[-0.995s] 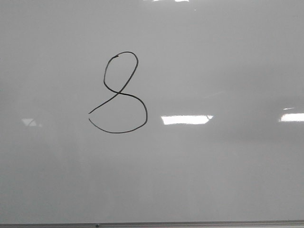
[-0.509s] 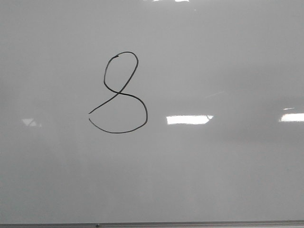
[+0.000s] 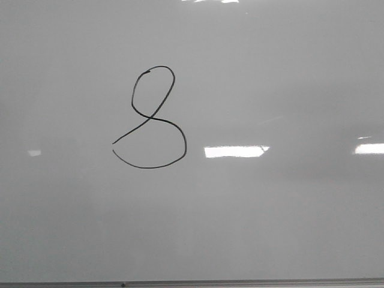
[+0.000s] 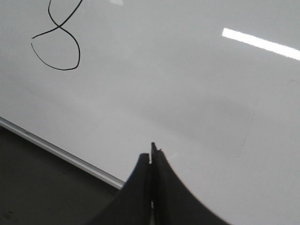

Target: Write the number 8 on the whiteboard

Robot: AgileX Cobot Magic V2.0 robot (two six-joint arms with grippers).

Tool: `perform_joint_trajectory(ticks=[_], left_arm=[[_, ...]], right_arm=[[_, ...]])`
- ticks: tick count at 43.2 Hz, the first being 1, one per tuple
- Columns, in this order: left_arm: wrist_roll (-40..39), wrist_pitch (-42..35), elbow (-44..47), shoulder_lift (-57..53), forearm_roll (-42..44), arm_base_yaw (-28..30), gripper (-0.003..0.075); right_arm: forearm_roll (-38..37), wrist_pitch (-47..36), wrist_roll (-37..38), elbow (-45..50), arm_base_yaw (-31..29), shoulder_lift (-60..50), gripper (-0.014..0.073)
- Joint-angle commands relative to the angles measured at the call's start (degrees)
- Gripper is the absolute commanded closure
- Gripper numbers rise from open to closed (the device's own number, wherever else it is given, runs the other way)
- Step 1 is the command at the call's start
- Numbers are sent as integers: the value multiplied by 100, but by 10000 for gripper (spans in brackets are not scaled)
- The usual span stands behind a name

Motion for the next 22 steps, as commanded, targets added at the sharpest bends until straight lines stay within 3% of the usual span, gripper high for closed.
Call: perform_joint_trajectory(ticks=[1, 12, 22], left_arm=[[-129, -844, 190, -82, 43, 9, 741], [-129, -1569, 968, -82, 43, 9, 741], [-129, -1441, 944, -71, 43, 9, 741]], right_arm=[[109, -342, 21, -160, -36, 9, 663], [109, -342, 21, -160, -36, 9, 663], [109, -342, 21, -160, -36, 9, 663]])
